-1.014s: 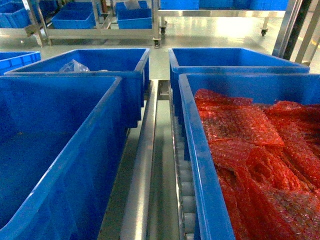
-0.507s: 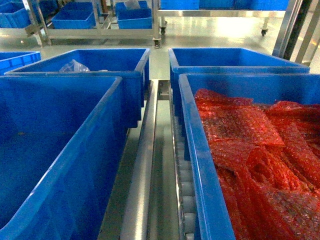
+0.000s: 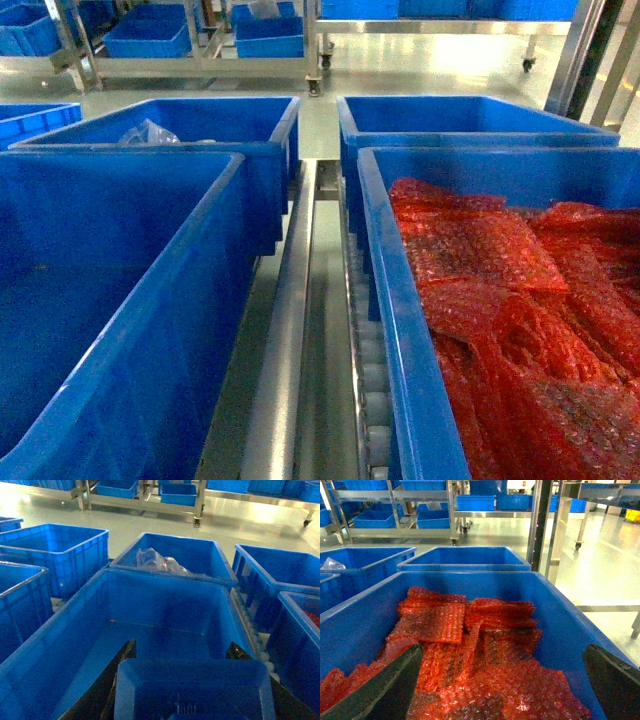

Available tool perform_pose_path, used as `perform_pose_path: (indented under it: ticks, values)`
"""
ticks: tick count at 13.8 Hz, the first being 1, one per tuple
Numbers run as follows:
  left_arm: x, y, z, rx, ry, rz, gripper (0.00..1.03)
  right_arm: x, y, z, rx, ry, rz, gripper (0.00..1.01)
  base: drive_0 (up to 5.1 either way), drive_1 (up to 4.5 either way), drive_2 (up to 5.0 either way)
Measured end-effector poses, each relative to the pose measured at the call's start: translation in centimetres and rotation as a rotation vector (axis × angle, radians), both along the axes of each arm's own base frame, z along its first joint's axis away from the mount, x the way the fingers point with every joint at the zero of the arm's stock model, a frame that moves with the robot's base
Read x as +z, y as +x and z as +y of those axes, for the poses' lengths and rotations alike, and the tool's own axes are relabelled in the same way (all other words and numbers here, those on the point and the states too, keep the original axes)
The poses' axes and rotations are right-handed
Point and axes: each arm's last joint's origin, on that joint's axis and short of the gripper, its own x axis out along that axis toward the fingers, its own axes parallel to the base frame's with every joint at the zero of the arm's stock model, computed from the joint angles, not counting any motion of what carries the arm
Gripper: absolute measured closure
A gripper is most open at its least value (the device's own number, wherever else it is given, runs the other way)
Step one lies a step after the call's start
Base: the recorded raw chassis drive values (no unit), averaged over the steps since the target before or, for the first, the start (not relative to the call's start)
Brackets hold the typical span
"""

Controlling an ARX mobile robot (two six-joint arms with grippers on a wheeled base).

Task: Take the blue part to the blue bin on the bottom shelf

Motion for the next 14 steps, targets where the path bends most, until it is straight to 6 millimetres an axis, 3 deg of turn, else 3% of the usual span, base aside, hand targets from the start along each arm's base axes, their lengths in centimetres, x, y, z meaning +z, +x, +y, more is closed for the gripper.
perform_pose_path:
  ticks: [8,12,13,14]
  values:
    - [0.0,0.0,0.0,0.0,0.0,0.0,0.6,0.0,0.0,0.0,0.0,0.0,0.0,0.03,0.0,0.0,0.0]
    - [-0.4,-0.1,-0.1,0.092,0.085,0.031,0.6,0.0,0.0,0.0,0.0,0.0,0.0,0.03,0.0,0.0,0.0]
    - [-0.5,0.2,-0.3,0.059,0.071,0.025,0.6,0.0,0.0,0.0,0.0,0.0,0.0,0.03,0.0,0.0,0.0]
    - [-0.8,3.1,-0.2,0.044,0.041,0.034,0.6,0.0,0.0,0.0,0.0,0.0,0.0,0.03,0.0,0.0,0.0]
